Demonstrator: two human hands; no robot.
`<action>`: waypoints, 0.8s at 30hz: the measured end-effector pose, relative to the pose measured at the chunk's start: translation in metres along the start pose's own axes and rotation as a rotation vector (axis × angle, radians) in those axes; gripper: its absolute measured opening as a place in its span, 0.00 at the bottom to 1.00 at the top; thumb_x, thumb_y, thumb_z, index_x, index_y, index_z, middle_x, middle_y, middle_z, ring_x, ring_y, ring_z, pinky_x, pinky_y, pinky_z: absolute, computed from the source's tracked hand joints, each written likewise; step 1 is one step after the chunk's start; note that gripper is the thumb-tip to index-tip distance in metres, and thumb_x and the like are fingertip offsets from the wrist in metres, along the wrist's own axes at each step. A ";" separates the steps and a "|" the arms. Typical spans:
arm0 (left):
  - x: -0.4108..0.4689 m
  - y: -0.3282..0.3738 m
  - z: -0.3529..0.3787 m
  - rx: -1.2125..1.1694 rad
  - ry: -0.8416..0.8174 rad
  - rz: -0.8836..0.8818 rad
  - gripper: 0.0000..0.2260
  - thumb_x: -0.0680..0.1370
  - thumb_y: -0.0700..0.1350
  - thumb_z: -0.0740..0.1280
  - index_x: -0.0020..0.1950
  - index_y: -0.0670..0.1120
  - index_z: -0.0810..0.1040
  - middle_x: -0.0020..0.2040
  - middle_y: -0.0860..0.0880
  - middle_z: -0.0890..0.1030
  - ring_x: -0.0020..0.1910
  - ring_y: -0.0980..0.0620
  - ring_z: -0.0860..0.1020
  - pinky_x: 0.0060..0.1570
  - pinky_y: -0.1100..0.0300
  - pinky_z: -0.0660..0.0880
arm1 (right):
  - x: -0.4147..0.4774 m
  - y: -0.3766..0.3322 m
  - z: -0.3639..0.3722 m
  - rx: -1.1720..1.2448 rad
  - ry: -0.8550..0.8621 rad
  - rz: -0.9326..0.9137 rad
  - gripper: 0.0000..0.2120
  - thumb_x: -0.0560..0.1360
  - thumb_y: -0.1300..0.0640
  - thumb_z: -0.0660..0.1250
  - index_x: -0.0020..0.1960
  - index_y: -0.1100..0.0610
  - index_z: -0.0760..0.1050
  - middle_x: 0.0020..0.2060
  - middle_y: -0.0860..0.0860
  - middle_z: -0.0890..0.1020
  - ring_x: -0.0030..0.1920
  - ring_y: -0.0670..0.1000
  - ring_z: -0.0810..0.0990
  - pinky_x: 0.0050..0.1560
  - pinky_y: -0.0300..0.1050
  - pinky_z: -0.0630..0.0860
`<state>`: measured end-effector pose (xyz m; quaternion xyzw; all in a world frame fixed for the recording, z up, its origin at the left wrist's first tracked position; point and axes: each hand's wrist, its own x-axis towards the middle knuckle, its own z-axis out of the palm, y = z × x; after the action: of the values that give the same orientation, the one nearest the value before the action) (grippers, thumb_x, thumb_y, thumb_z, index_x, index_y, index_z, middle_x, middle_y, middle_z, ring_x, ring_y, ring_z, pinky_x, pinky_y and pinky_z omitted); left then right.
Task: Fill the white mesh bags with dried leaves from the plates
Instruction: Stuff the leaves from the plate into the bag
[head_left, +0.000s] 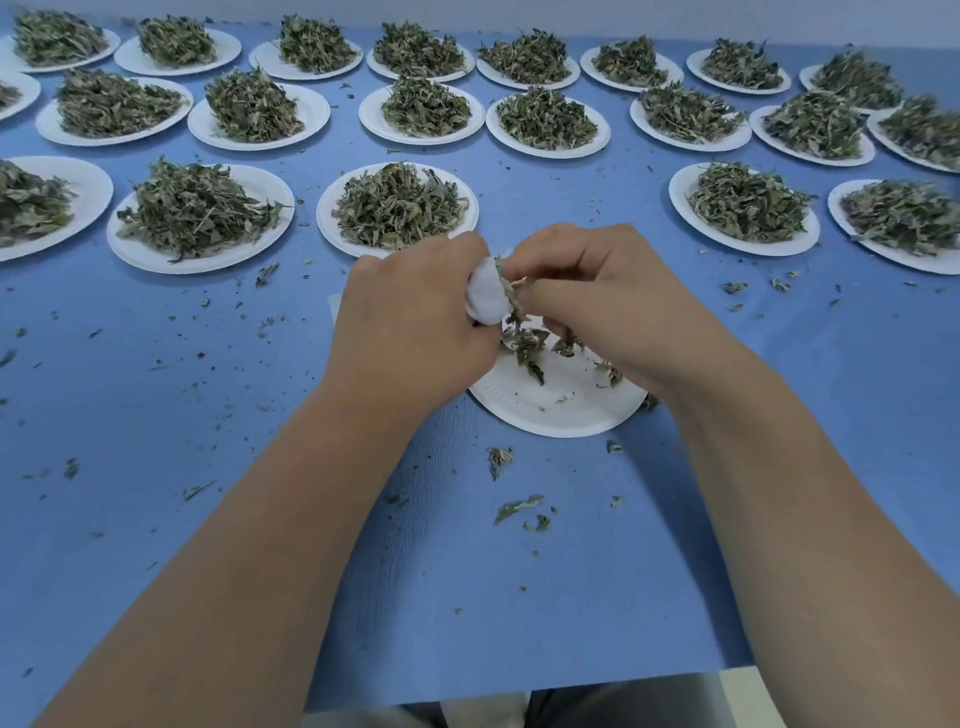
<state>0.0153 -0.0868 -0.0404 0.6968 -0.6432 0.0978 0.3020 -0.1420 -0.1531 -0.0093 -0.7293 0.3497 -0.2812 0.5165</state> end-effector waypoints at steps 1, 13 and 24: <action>0.000 0.000 0.000 0.000 -0.001 0.000 0.09 0.72 0.47 0.66 0.39 0.51 0.66 0.30 0.54 0.64 0.33 0.47 0.66 0.36 0.55 0.61 | 0.000 -0.001 0.000 0.023 -0.023 0.029 0.12 0.68 0.60 0.66 0.41 0.48 0.86 0.44 0.50 0.84 0.39 0.50 0.76 0.40 0.48 0.72; -0.004 -0.018 -0.006 -0.089 -0.086 -0.132 0.18 0.70 0.54 0.70 0.53 0.54 0.65 0.37 0.57 0.70 0.36 0.46 0.72 0.37 0.54 0.67 | -0.003 0.006 -0.017 0.016 -0.015 0.020 0.22 0.70 0.78 0.58 0.51 0.55 0.76 0.50 0.52 0.79 0.46 0.47 0.82 0.46 0.51 0.79; -0.003 -0.022 -0.008 -0.115 -0.142 -0.179 0.09 0.71 0.52 0.64 0.47 0.51 0.71 0.36 0.53 0.74 0.37 0.44 0.74 0.33 0.54 0.71 | -0.031 -0.013 -0.038 -0.795 -0.154 -0.051 0.16 0.75 0.51 0.69 0.61 0.37 0.77 0.61 0.38 0.76 0.60 0.41 0.73 0.55 0.35 0.68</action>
<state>0.0378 -0.0796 -0.0420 0.7381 -0.6028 -0.0161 0.3026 -0.1875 -0.1466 0.0129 -0.8995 0.3733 -0.0813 0.2119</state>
